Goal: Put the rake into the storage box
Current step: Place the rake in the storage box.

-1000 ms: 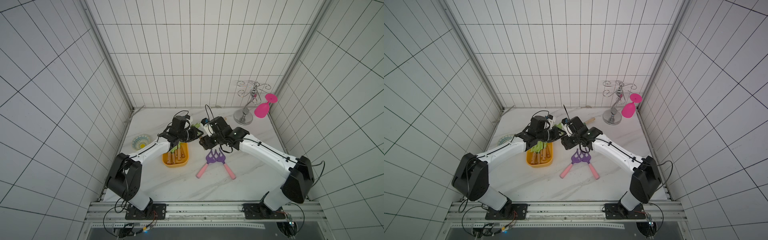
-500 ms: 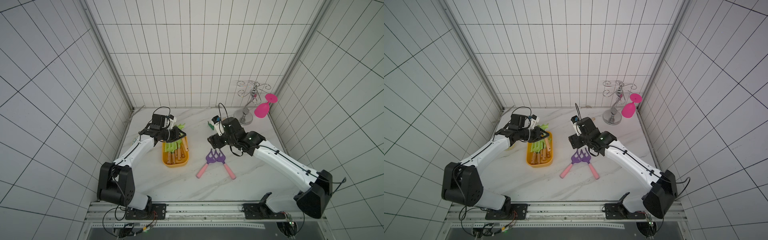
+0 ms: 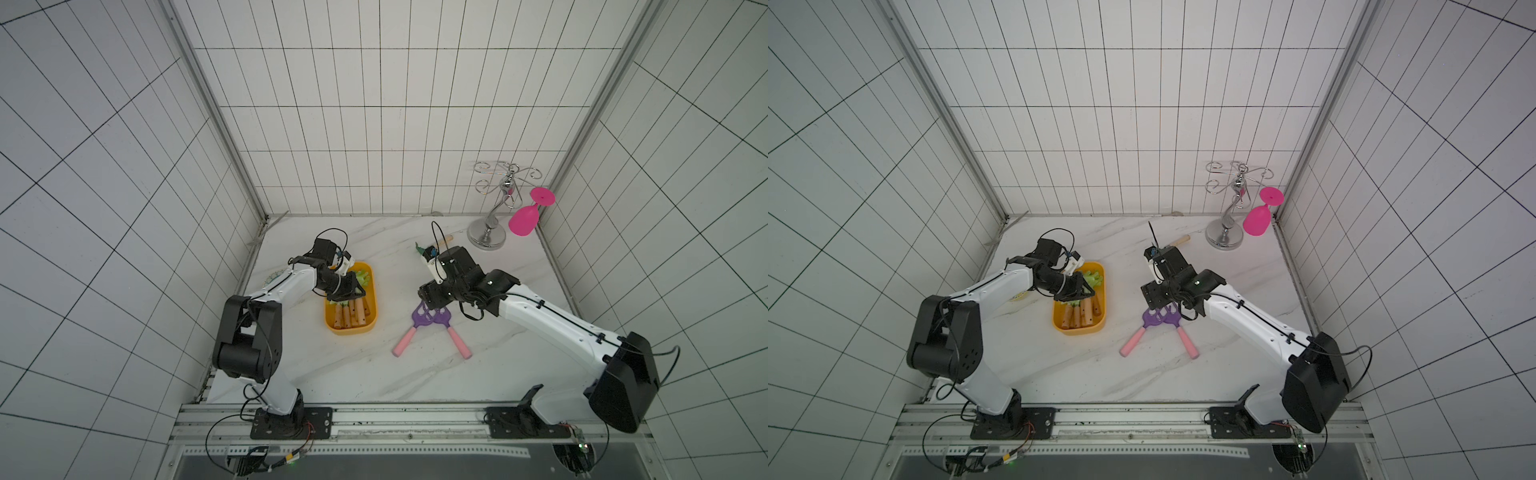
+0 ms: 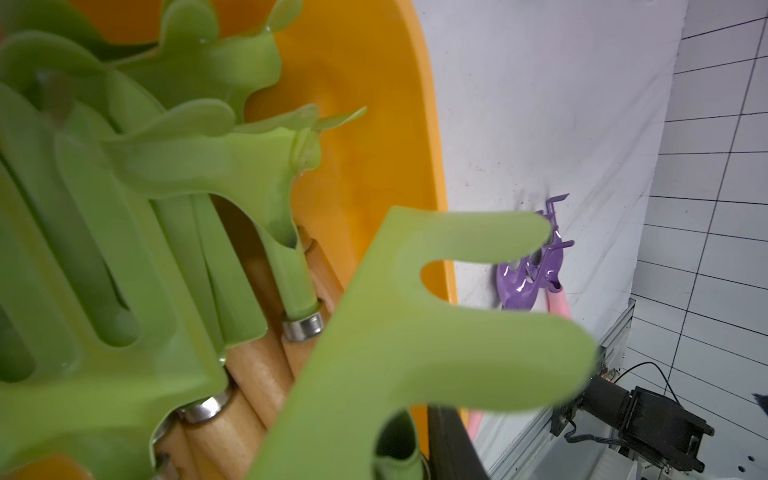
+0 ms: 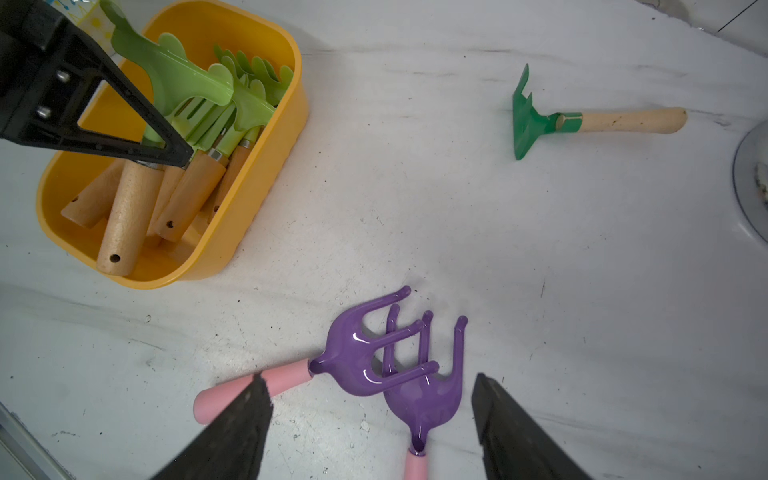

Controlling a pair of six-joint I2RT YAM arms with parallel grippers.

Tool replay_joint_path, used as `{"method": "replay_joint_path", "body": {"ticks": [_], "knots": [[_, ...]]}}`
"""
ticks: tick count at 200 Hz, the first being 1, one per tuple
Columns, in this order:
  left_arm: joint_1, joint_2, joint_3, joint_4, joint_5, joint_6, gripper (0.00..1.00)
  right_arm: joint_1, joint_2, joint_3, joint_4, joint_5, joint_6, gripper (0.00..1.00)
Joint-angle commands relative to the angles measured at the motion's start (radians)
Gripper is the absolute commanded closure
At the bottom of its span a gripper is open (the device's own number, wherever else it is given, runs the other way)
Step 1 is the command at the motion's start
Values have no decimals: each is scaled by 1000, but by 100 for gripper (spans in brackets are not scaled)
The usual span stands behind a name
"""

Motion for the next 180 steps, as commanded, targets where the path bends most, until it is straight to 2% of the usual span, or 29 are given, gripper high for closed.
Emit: {"method": "replay_joint_path", "body": {"ticks": [1, 47, 73, 98, 125, 150, 165, 170, 180], "knots": [[2, 35, 31, 5, -13, 39, 97, -15, -16, -33, 20, 3, 10, 21], [-21, 72, 24, 48, -17, 31, 93, -40, -4, -40, 20, 7, 15, 21], [-42, 88, 40, 52, -52, 10, 85, -50, 13, -36, 20, 1, 19, 21], [-43, 85, 26, 81, -85, -19, 71, -54, 29, -31, 17, -3, 23, 21], [-46, 59, 17, 69, -139, -38, 49, -58, 45, -19, 2, 11, 23, 20], [-53, -16, 2, 56, -232, -76, 33, -59, 53, -10, -18, 46, 24, 20], [-68, -72, -1, 42, -292, -85, 30, -65, 55, -8, -36, 65, 33, 20], [-75, -92, 0, 37, -316, -90, 19, -67, 55, -10, -42, 71, 39, 20], [-90, -124, 5, 25, -359, -94, 16, -75, 54, -15, -52, 78, 51, 20]]}}
